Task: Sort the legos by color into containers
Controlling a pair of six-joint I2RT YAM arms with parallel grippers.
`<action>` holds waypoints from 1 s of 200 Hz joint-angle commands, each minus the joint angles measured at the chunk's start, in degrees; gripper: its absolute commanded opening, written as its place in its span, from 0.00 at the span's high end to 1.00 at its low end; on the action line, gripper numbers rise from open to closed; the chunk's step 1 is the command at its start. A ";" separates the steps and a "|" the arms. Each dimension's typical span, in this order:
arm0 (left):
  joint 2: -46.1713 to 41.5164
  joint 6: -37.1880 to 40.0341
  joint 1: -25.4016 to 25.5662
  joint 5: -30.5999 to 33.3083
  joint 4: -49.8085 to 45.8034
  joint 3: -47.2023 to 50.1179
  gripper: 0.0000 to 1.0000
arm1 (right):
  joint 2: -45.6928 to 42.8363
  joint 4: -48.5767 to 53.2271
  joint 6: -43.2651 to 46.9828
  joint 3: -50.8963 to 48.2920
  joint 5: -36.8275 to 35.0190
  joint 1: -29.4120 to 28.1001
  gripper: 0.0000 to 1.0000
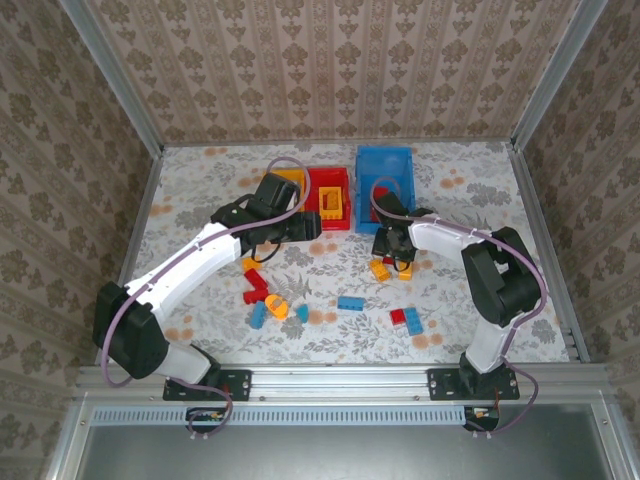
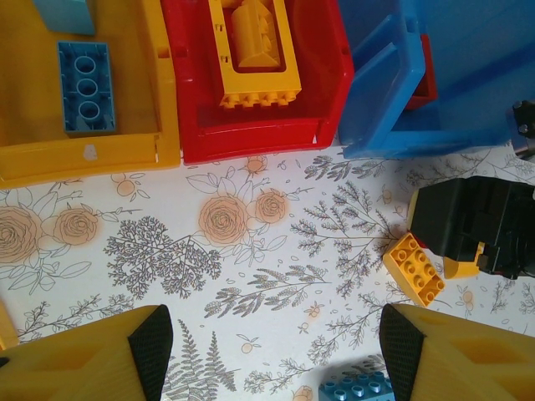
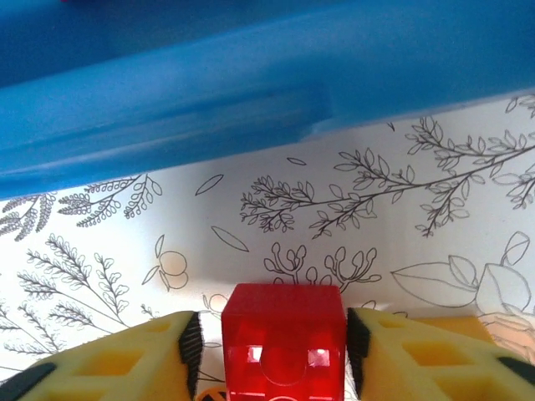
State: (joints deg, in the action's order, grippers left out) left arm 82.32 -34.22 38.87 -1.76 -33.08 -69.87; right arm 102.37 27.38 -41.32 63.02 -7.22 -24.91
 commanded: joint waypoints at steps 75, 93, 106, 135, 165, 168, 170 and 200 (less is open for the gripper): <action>-4.62 0.83 -0.42 0.83 0.84 2.20 0.31 | -9.56 10.49 4.57 9.62 -6.88 -1.40 0.78; -5.16 0.82 -0.38 0.42 1.64 2.90 0.31 | -4.95 9.91 7.91 15.04 -7.50 -0.02 0.78; -5.64 0.91 -0.40 0.26 2.05 3.20 0.31 | -0.41 9.25 9.59 19.89 -6.97 1.47 0.79; -6.70 0.45 -0.48 1.27 -0.50 3.49 0.31 | 10.44 9.52 12.98 30.64 -4.66 4.52 0.79; -9.29 -1.72 -1.31 2.84 -4.54 7.13 0.31 | 17.70 11.22 14.15 38.28 -2.83 6.32 0.74; -9.52 -2.01 -1.55 2.98 -5.00 7.58 0.31 | 17.96 11.29 14.20 38.67 -2.69 6.36 0.73; -9.72 -2.20 -1.66 3.03 -5.29 7.91 0.31 | 18.18 11.29 14.22 38.95 -2.57 6.38 0.73; -12.23 -3.31 -3.90 2.73 -7.20 12.05 0.30 | 18.64 11.13 14.86 40.32 -0.96 6.30 0.60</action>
State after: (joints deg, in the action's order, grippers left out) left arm 72.23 -35.81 36.56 -0.10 -36.25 -60.58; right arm 121.62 36.62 -28.38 100.09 -10.15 -18.04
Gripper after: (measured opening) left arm 0.692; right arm 0.355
